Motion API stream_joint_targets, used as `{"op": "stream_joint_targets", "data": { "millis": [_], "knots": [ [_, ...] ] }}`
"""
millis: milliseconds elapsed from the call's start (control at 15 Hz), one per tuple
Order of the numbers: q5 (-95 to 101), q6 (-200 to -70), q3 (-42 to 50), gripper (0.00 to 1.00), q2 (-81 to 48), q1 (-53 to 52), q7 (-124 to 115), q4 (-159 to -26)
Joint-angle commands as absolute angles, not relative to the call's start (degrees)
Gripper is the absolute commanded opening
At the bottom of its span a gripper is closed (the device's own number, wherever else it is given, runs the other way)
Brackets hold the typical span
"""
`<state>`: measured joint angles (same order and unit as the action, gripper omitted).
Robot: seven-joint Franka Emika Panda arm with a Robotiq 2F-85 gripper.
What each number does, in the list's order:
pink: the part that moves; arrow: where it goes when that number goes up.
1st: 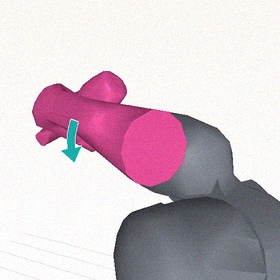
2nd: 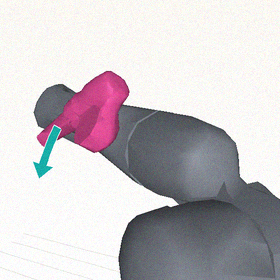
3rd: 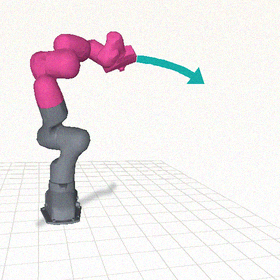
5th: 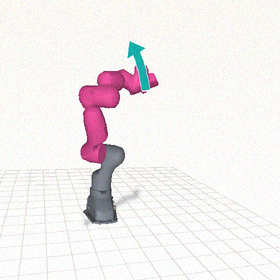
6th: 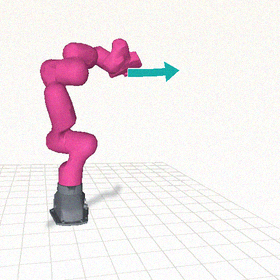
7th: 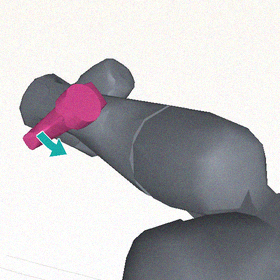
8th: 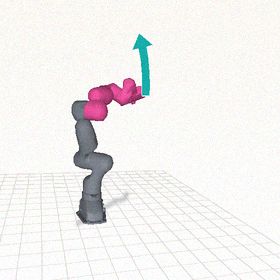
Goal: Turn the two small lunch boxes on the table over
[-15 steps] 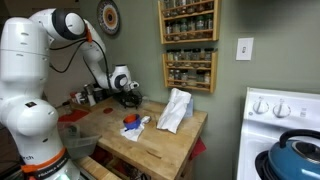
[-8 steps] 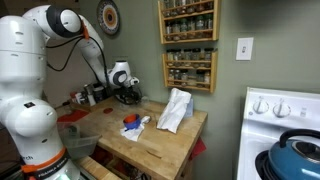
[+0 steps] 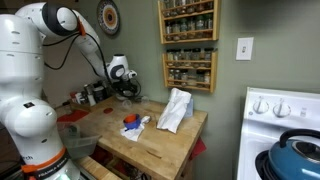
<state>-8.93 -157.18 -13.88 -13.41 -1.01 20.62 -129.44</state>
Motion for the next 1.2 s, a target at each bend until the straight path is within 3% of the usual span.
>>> {"op": "stream_joint_targets", "data": {
  "millis": [0, 1133],
  "knots": [
    [-7.5, -154.8, -15.3, 1.00, -13.6, -0.9, 28.8, -128.9],
    [10.5, -153.9, -14.4, 1.00, -19.2, -6.0, 41.4, -126.6]
  ]
}}
